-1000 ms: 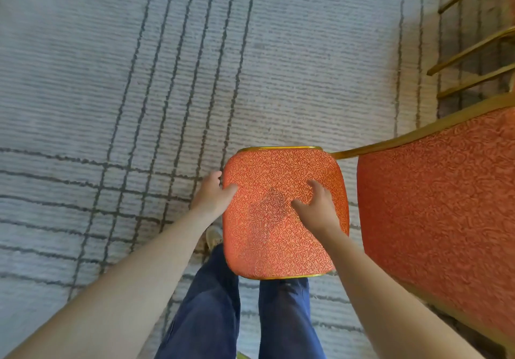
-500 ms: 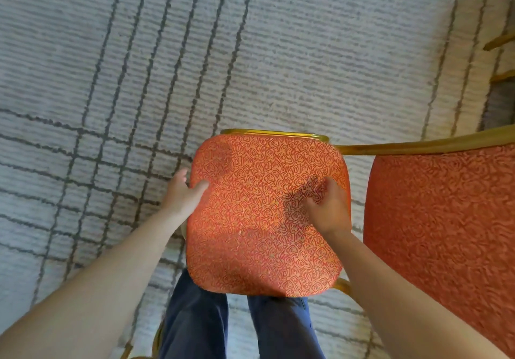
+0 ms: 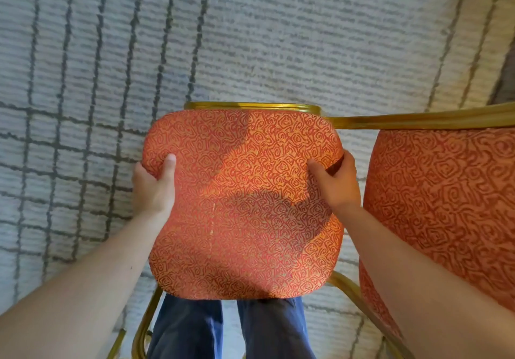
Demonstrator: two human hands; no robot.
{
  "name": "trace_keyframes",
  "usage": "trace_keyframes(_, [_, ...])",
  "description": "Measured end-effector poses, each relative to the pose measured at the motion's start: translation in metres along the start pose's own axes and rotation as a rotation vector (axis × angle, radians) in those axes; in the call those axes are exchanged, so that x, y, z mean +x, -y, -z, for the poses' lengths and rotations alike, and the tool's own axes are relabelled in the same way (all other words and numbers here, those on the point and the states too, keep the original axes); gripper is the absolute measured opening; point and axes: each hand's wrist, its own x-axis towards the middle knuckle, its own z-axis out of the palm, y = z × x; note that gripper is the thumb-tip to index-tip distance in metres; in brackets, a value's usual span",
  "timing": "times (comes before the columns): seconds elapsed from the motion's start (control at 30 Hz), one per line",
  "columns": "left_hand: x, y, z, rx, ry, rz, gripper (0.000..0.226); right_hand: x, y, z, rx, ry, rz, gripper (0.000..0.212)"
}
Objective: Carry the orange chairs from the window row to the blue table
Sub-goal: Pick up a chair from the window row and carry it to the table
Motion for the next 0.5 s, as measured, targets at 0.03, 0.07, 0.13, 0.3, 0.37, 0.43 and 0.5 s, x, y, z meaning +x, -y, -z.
trace_keyframes(0.03, [0.002,0.000,0.000,-0.012,-0.008,-0.006,0.060,0.003,0.000,0.003,0.026,0.028,-0.022,0.070])
trace_keyframes(0.07, [0.003,0.001,0.000,-0.013,-0.006,-0.012,0.060,0.006,-0.001,0.005,0.051,0.056,-0.046,0.071])
trace_keyframes(0.13, [0.006,0.006,-0.001,-0.045,-0.021,-0.022,0.059,0.010,-0.003,0.007,0.107,0.085,-0.080,0.073])
trace_keyframes(0.3, [0.011,0.010,-0.003,-0.105,-0.041,-0.014,0.057,0.015,-0.010,0.005,0.239,0.109,-0.120,0.052])
trace_keyframes(0.37, [0.015,0.011,-0.003,-0.127,-0.021,-0.001,0.057,0.017,-0.012,0.005,0.264,0.120,-0.121,0.042])
trace_keyframes(0.43, [0.021,0.014,-0.002,-0.146,0.011,0.011,0.061,0.019,-0.012,0.004,0.281,0.133,-0.127,0.035])
trace_keyframes(0.5, [0.025,0.015,-0.001,-0.176,0.068,0.044,0.058,0.020,-0.013,0.004,0.297,0.152,-0.143,0.032])
